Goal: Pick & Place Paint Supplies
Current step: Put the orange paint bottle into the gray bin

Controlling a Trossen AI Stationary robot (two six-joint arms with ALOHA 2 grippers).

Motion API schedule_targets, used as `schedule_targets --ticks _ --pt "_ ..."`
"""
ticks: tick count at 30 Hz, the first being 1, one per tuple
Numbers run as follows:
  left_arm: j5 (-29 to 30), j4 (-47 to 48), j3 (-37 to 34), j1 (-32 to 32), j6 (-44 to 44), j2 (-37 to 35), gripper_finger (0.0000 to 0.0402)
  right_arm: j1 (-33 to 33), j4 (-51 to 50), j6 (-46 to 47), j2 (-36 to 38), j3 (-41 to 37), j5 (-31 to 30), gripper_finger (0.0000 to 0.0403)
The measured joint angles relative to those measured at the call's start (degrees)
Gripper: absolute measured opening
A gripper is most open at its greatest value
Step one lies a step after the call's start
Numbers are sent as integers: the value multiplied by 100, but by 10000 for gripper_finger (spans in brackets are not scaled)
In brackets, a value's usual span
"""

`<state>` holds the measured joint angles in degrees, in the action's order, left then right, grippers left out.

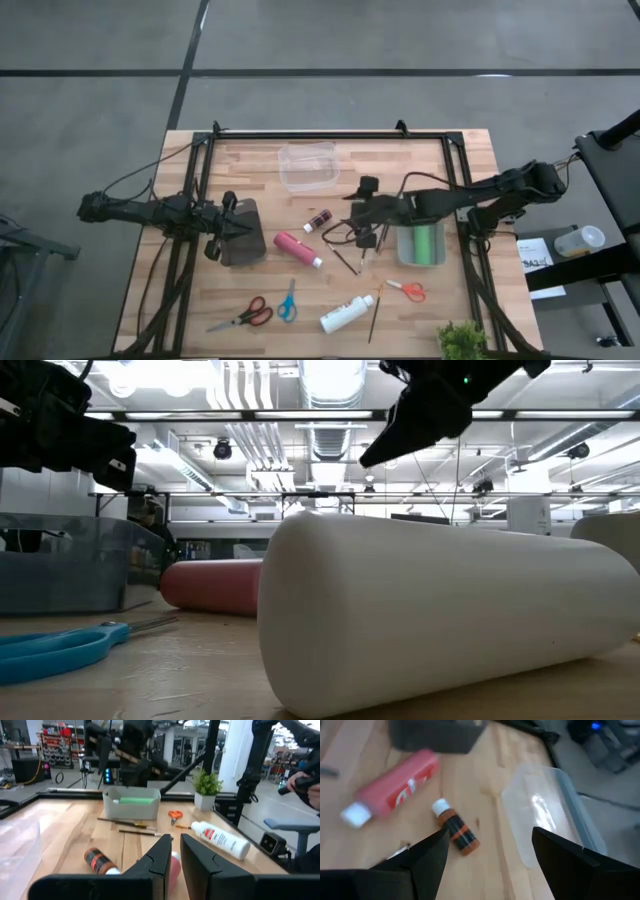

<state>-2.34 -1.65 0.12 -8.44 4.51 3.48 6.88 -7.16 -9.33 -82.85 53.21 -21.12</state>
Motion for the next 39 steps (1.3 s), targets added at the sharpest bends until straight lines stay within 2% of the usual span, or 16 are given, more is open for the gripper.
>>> schedule_targets --ticks 4,13,21,34,39 --pt "1 6 0 -1 0 47 51 -76 224 -452 -205 -2 361 283" --pt "-1 21 -1 -1 0 51 51 -468 793 -490 -722 -2 1185 283" --pt "-1 21 0 0 0 49 51 -958 1471 -871 -1507 87 1948 283" --pt "-1 22 -2 1 0 49 51 -1198 1442 -928 -2702 731 2207 283" --pt "-1 20 0 1 0 49 51 -1222 1072 -923 -3085 1072 2330 283"
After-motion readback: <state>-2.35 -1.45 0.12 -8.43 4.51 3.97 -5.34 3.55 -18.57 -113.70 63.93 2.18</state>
